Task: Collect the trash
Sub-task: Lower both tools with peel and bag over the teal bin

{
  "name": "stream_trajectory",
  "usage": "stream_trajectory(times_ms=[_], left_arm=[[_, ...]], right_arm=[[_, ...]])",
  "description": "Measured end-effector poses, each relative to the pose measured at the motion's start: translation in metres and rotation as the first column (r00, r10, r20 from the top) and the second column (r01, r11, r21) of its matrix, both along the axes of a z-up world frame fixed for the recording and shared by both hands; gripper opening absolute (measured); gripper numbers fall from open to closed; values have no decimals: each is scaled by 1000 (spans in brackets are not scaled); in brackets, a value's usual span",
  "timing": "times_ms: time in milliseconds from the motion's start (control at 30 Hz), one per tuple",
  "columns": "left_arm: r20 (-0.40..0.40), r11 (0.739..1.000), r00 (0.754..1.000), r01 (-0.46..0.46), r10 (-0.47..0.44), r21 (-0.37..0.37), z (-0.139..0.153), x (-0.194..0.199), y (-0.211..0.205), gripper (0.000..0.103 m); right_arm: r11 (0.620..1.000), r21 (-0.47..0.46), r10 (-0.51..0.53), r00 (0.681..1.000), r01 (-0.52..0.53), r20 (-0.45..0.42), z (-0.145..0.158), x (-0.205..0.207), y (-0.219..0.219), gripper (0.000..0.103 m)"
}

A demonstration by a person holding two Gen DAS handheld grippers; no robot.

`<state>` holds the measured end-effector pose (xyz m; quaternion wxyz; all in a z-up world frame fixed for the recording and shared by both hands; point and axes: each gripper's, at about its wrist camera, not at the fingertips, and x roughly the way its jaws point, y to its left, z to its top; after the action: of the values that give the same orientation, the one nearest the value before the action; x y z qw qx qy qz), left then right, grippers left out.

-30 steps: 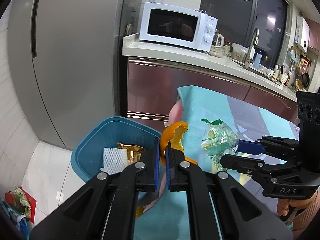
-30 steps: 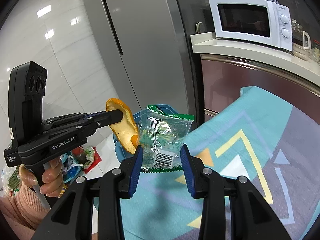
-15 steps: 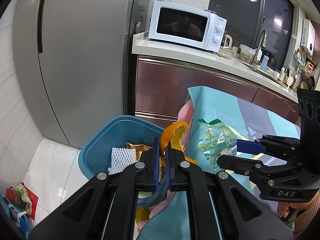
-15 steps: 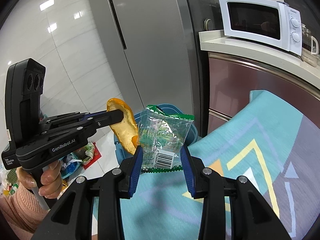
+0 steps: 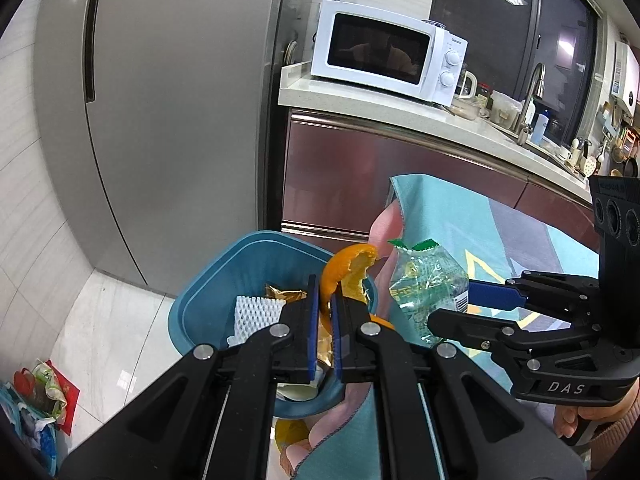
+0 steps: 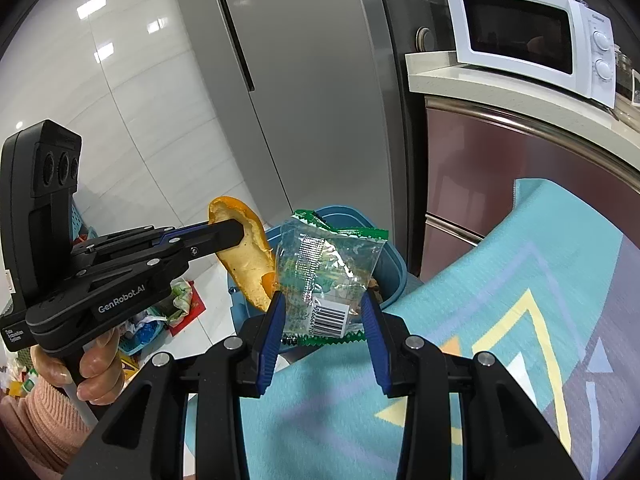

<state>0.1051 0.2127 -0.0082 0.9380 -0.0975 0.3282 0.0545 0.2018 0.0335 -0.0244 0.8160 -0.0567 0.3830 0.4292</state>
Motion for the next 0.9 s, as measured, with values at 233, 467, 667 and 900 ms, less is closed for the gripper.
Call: stream_trajectory(times_ms=[233,467,667,900], left_arm=[[-3,1000,1000,-11,11,6,-1,5,5,6],[-8,1000,1000,-20,20,13,-5,6,6,6],[-19,1000,999,-29,29,7,-10,12,10,6],[-35,999,999,-40,40,5,-16,16,13,6]], right_arm=[[1000,-9,10,1000,-10,-3,-4,1,9,37],[1000,-21,12,1000,-13,-8,-7,4,15,37],[999,-34,12,1000,-13,-18,-11,7,20,37],[999,-51,16,1000,-17,-24,-14,10,26,37]])
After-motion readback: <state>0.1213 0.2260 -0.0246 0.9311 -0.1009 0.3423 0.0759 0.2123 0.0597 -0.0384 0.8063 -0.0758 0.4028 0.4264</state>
